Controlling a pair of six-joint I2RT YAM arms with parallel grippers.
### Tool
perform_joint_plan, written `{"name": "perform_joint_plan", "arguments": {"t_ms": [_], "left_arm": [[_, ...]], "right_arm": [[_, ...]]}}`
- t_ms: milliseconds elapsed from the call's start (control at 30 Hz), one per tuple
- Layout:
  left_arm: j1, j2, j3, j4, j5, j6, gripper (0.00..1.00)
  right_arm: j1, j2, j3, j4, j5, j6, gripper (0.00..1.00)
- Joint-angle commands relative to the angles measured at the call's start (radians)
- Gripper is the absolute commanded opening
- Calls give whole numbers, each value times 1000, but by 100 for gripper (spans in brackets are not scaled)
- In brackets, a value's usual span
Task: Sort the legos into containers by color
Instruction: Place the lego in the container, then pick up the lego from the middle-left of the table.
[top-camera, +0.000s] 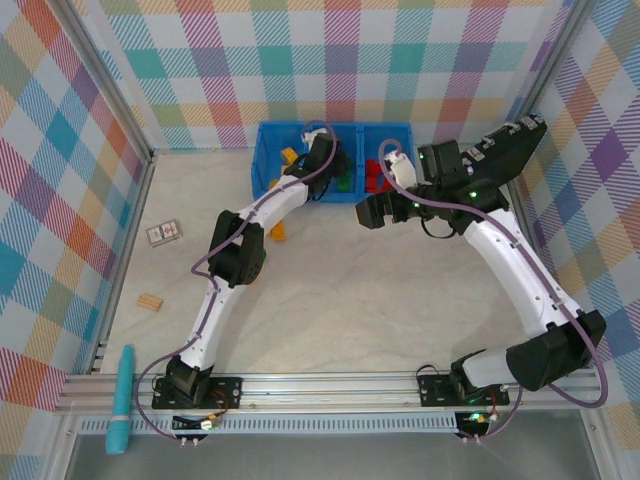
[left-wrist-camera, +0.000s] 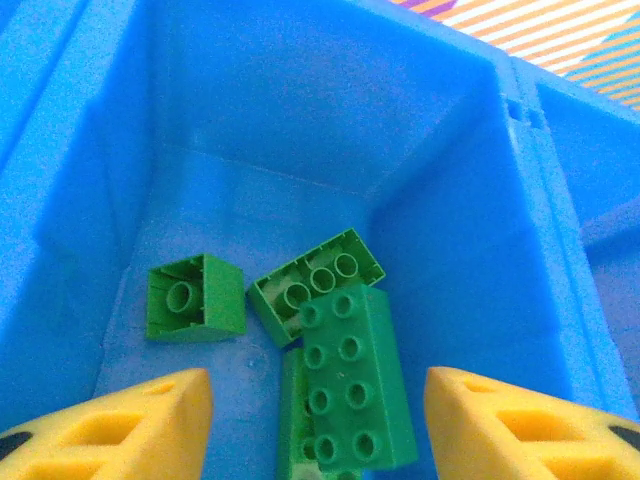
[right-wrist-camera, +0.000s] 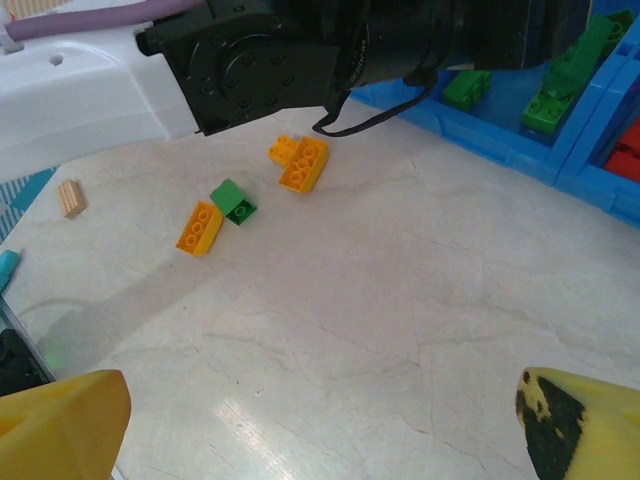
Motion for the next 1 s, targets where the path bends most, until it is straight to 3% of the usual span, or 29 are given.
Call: {"name": "perform_joint_plan", "arguments": {"t_ms": [0,100,233,400,633,733,967], "left_arm": [[24,-42,21,15,34,13,59],[32,-147,-18,-5,83,40,59],[32,-389,-210,-12,92,137,60],[63,-636,-392,-286,24,269,64],[113,-900,-752,-474,59,611,71],[120,-970,-907,-448,59,693,72],[137,-1029,-1131,-321,97,666,73]], "right_arm": [[7,20,39,-19,3,3,99],[7,24,36,-12,2,5,99],[7,41,26,6,5,-1,99],[6,70,36,30,-15,-3,99],[7,115,66,35,-39,-13,99],[7,134,81,35,-50,-14,99],[7,169,146,11,-60,-29,99]]}}
